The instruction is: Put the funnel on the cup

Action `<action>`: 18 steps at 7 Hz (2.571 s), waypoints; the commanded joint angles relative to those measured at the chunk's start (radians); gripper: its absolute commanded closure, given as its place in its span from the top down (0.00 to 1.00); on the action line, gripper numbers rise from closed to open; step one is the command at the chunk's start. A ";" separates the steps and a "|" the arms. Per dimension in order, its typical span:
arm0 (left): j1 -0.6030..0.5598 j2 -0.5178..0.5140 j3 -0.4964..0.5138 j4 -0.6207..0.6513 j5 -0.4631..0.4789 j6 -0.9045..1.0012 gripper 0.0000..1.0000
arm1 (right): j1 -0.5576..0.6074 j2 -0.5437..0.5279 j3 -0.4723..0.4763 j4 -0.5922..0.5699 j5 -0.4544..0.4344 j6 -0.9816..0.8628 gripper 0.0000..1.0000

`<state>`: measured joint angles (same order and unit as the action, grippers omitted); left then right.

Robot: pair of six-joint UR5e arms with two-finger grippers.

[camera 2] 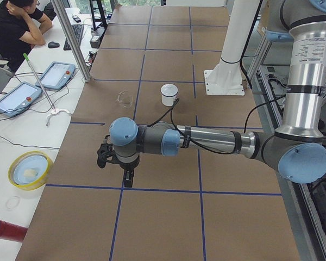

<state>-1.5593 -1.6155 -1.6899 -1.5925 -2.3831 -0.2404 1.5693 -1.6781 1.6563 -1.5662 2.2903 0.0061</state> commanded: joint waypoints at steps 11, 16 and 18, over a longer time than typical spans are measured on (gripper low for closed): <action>0.921 -0.420 -0.359 0.249 0.490 -1.378 0.98 | 0.000 0.000 0.000 0.000 0.000 0.000 1.00; 0.981 -0.451 -0.315 0.188 0.475 -1.422 0.83 | 0.000 0.000 0.000 0.000 0.000 0.000 1.00; 0.987 -0.452 -0.306 0.187 0.475 -1.424 0.79 | 0.000 0.000 -0.001 0.000 0.000 0.000 1.00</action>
<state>-0.5768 -2.0673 -1.9999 -1.4027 -1.9082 -1.6610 1.5693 -1.6781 1.6564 -1.5662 2.2902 0.0061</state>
